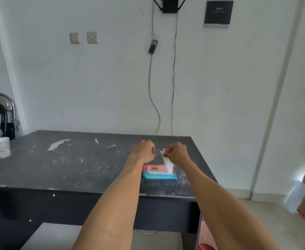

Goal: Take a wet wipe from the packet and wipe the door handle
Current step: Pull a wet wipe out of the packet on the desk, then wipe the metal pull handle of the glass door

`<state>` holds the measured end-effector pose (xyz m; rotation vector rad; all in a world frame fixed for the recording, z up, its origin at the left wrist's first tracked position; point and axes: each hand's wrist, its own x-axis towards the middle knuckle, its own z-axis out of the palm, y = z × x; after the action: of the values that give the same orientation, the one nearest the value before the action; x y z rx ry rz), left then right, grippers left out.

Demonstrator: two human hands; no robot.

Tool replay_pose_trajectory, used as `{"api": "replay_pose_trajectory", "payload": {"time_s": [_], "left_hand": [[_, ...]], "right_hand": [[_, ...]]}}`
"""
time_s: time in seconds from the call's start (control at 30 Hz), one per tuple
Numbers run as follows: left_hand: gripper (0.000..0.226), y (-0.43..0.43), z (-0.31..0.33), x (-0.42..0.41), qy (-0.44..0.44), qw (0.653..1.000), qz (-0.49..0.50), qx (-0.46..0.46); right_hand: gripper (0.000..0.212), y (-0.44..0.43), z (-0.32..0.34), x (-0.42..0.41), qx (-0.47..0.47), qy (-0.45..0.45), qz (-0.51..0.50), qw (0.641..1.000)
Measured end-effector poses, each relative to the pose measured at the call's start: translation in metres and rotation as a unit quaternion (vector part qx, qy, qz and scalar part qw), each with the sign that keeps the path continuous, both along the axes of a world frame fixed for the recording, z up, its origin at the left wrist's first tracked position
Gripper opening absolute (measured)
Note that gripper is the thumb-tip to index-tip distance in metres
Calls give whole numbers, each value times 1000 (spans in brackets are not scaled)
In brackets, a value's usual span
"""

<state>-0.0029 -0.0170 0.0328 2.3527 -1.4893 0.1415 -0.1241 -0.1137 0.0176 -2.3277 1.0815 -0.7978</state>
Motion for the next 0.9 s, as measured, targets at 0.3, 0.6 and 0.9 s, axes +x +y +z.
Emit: {"api": "replay_pose_trajectory", "payload": {"time_s": [0.3,0.6,0.9], "left_hand": [[47,-3,222,-3,97,993,-35,-48],[8,-18,449,-45,178,963,-118,-166],[7,-58,525,-161,222,935,-170,-219]], "right_hand": [[7,14,237,-7,51,-150,-9,987],[5,18,459,-62,30,-170,-34,984],[22,10,544,-191,83,-228,-50,969]]}}
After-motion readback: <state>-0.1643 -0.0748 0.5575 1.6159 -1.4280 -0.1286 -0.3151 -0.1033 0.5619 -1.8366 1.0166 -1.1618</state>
